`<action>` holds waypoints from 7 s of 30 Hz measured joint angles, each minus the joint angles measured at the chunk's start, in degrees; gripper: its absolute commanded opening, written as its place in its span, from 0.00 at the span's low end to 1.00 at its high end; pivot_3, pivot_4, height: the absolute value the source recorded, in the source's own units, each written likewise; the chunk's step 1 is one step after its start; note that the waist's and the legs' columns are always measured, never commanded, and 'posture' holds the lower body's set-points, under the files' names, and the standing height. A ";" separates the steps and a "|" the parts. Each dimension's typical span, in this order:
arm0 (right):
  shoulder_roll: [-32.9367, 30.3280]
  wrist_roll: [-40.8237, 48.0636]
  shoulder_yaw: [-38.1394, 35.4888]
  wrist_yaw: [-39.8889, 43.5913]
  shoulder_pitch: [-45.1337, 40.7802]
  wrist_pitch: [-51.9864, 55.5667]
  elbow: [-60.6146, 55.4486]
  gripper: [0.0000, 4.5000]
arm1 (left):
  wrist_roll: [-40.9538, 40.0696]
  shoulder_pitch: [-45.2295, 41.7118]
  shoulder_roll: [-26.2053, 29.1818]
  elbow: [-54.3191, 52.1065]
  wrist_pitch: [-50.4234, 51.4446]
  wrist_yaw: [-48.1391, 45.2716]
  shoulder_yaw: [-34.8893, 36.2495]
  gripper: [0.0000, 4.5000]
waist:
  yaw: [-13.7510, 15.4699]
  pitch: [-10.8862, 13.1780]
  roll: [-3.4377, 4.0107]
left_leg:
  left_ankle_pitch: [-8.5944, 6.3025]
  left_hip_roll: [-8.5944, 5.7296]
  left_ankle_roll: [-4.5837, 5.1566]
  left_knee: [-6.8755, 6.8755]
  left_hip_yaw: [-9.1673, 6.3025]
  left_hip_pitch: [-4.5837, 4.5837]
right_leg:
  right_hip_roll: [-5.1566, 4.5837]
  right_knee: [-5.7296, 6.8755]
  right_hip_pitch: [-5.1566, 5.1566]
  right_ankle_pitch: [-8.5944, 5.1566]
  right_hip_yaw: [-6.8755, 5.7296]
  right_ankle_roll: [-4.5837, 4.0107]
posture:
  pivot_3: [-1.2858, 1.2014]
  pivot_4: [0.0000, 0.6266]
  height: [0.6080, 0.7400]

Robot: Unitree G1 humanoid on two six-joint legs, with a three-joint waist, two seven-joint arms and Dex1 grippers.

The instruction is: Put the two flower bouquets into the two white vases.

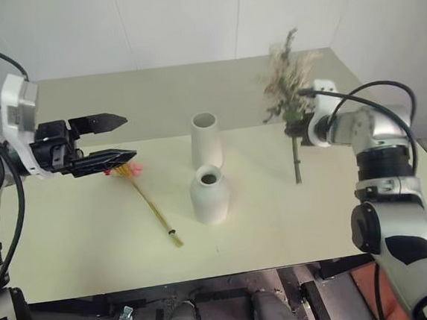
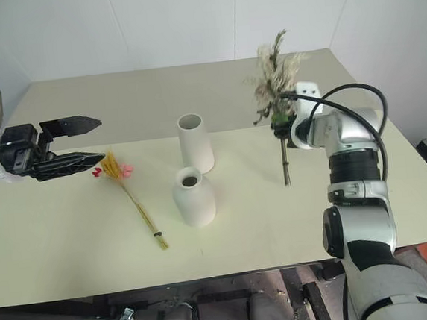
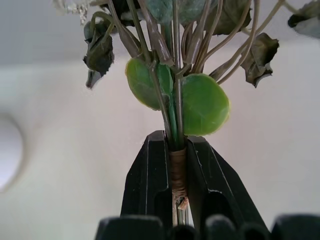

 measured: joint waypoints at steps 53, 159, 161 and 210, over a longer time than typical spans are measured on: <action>19.50 0.41 14.82 14.68 8.36 -48.31 0.53 0.99 | 2.17 0.06 1.03 5.51 -4.63 -6.41 -0.04 1.00 | -1.03 0.01 0.02 | 0.01 0.06 0.00 -0.01 -0.04 0.09 | 0.06 0.20 0.00 -0.03 -0.04 -0.05 | 0.52 0.24 1.00; -16.84 20.59 5.11 38.66 25.22 -27.81 -25.03 1.00 | -14.05 -10.68 -10.39 -3.10 3.51 54.89 0.04 0.01 | 3.17 0.02 -0.12 | 0.04 -0.19 -0.09 0.49 -0.13 -0.06 | -0.14 0.01 0.28 0.06 -0.08 0.15 | 0.52 0.24 1.00; -17.50 20.62 4.92 38.78 26.22 -27.66 -25.48 1.00 | -15.99 -11.87 -8.95 -2.70 4.91 47.69 0.50 0.01 | 3.06 0.02 -0.12 | 0.04 -0.18 -0.09 0.49 -0.14 -0.05 | -0.13 0.01 0.27 0.06 -0.07 0.16 | 0.52 0.24 1.00; -30.49 29.70 -1.64 61.37 34.95 -26.29 -29.13 1.00 | 0.01 -21.45 -32.14 11.79 -4.46 4.53 -10.37 0.01 | 1.87 0.03 -0.12 | 0.03 -0.13 -0.06 0.57 -0.14 0.03 | -0.07 0.09 0.36 -0.10 -0.06 0.45 | 0.52 0.24 1.00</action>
